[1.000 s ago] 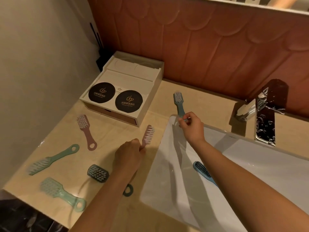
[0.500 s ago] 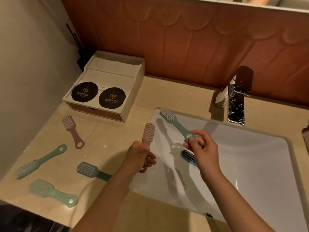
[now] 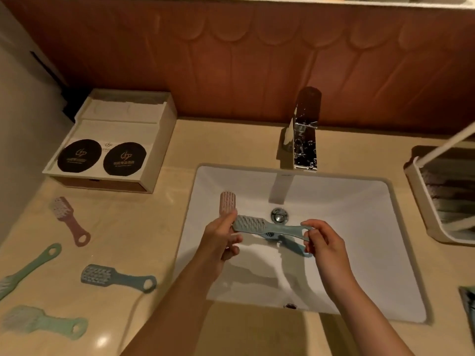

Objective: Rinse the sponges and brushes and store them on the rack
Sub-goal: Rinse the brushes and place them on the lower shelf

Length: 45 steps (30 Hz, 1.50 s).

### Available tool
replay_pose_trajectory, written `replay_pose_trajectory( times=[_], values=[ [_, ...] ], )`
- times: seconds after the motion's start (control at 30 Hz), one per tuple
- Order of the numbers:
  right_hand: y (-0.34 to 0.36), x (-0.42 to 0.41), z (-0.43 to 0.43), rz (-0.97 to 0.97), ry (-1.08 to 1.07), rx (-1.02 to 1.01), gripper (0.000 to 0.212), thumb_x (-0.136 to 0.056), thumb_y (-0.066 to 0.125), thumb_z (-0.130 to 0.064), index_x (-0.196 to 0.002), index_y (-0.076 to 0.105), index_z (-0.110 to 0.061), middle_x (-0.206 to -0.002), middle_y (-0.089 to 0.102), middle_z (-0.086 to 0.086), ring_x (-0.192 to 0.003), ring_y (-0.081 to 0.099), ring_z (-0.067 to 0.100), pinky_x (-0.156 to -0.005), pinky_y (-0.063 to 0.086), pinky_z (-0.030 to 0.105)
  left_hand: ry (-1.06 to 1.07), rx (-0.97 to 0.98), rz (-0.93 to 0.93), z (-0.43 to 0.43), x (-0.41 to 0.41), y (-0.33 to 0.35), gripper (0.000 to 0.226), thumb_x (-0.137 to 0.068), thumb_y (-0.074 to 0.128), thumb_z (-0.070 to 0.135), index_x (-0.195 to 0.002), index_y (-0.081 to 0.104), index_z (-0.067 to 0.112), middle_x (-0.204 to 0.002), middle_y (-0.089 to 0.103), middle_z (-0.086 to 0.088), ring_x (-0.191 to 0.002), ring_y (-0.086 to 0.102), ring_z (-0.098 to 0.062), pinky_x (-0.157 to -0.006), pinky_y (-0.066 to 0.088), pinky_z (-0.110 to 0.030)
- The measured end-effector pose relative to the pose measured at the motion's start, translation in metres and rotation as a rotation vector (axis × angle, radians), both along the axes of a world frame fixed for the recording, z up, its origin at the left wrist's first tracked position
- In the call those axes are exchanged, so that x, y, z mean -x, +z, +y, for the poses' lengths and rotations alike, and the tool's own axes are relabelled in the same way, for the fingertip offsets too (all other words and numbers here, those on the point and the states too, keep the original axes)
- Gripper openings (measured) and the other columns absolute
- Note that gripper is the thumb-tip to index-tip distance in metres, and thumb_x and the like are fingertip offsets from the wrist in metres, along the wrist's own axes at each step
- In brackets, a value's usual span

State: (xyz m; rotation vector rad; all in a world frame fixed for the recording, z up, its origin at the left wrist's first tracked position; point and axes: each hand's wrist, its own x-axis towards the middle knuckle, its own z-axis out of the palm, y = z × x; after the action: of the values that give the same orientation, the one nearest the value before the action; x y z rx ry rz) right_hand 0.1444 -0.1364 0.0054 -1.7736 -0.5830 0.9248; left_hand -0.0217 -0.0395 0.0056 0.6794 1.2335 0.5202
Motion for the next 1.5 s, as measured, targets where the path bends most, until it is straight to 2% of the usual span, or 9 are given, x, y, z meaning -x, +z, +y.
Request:
replay_pose_trajectory(
  times=[0.2, 0.33, 0.43, 0.53, 0.7, 0.93, 1.07, 1.3, 1.5],
  values=[
    [-0.003, -0.032, -0.019, -0.178, 0.062, 0.060, 0.030, -0.094, 0.040, -0.004, -0.087, 0.062, -0.023, -0.086, 0.060, -0.001, -0.083, 0.055, 0.019, -0.069, 0.043, 0.020, -0.101, -0.128, 0.149, -0.023, -0.028, 0.003, 0.022, -0.088, 0.061, 0.023, -0.104, 0.057, 0.008, -0.076, 0.055, -0.007, -0.056, 0.047, -0.011, -0.047, 0.037, -0.024],
    [0.003, -0.052, -0.032, -0.632, 0.357, 0.270, 0.027, -0.095, 0.045, -0.020, -0.116, 0.061, -0.023, -0.125, 0.056, -0.003, -0.119, 0.042, 0.017, -0.097, 0.033, 0.027, -0.146, -0.179, 0.190, -0.040, -0.051, 0.008, 0.022, -0.087, 0.062, 0.022, -0.104, 0.055, 0.010, -0.083, 0.058, -0.008, -0.060, 0.050, -0.011, -0.047, 0.039, -0.022],
    [0.016, -0.063, -0.042, -0.650, 0.481, 0.244, 0.036, -0.096, 0.041, -0.036, -0.129, 0.051, -0.027, -0.137, 0.049, -0.008, -0.127, 0.037, 0.011, -0.108, 0.021, 0.029, -0.191, -0.206, 0.217, -0.056, -0.076, 0.014, 0.024, -0.087, 0.062, 0.023, -0.106, 0.054, 0.010, -0.085, 0.061, -0.007, -0.060, 0.053, -0.009, -0.043, 0.038, -0.017],
    [0.021, -0.070, -0.052, -0.624, 0.515, 0.112, 0.055, -0.085, 0.034, -0.055, -0.126, 0.055, -0.024, -0.128, 0.057, -0.005, -0.117, 0.047, 0.009, -0.110, 0.025, 0.035, -0.242, -0.221, 0.191, -0.072, -0.102, 0.020, 0.024, -0.088, 0.061, 0.024, -0.108, 0.053, 0.013, -0.084, 0.061, -0.005, -0.062, 0.053, -0.009, -0.043, 0.038, -0.016],
    [0.021, -0.111, -0.076, -0.635, 0.474, -0.032, 0.043, -0.084, 0.048, -0.046, -0.102, 0.067, -0.012, -0.096, 0.068, 0.004, -0.085, 0.063, 0.017, -0.076, 0.054, 0.041, -0.326, -0.209, 0.123, -0.099, -0.146, 0.028, 0.026, -0.088, 0.060, 0.025, -0.108, 0.052, 0.010, -0.078, 0.059, -0.006, -0.048, 0.050, -0.001, -0.040, 0.035, -0.014],
    [0.028, -0.195, -0.122, -0.585, 0.346, 0.027, 0.015, -0.087, 0.060, -0.024, -0.100, 0.066, -0.018, -0.095, 0.062, -0.004, -0.086, 0.055, 0.006, -0.076, 0.051, 0.022, -0.333, -0.076, 0.105, -0.122, -0.209, 0.028, 0.023, -0.096, 0.044, 0.037, -0.101, 0.055, 0.017, -0.092, 0.066, -0.001, -0.071, 0.057, -0.012, -0.045, 0.035, -0.019],
    [0.033, -0.255, -0.149, -0.552, 0.260, 0.192, 0.018, -0.089, 0.058, -0.025, -0.106, 0.064, -0.025, -0.103, 0.058, -0.010, -0.094, 0.050, 0.005, -0.068, 0.036, 0.008, -0.266, -0.065, 0.133, -0.128, -0.239, 0.026, 0.022, -0.098, 0.040, 0.028, -0.089, 0.057, 0.016, -0.075, 0.053, 0.000, -0.066, 0.048, -0.011, -0.049, 0.035, -0.020],
    [0.022, -0.350, -0.162, -0.724, 0.125, 0.187, 0.019, -0.087, 0.060, -0.012, -0.105, 0.068, -0.011, -0.099, 0.066, 0.005, -0.100, 0.059, 0.025, -0.087, 0.047, 0.037, -0.207, -0.090, 0.070, -0.132, -0.273, 0.014, 0.021, -0.098, 0.042, 0.017, -0.088, 0.060, 0.011, -0.048, 0.035, 0.001, -0.036, 0.030, -0.011, -0.036, 0.022, -0.013],
    [0.002, -0.404, -0.138, -0.746, 0.109, 0.201, 0.019, -0.088, 0.058, -0.012, -0.106, 0.064, -0.014, -0.107, 0.066, 0.014, -0.104, 0.059, 0.031, -0.090, 0.048, 0.039, -0.186, -0.096, 0.026, -0.138, -0.282, 0.013, 0.021, -0.097, 0.041, 0.009, -0.090, 0.060, 0.008, -0.053, 0.032, -0.003, -0.038, 0.025, -0.014, -0.036, 0.019, -0.013]
  ],
)
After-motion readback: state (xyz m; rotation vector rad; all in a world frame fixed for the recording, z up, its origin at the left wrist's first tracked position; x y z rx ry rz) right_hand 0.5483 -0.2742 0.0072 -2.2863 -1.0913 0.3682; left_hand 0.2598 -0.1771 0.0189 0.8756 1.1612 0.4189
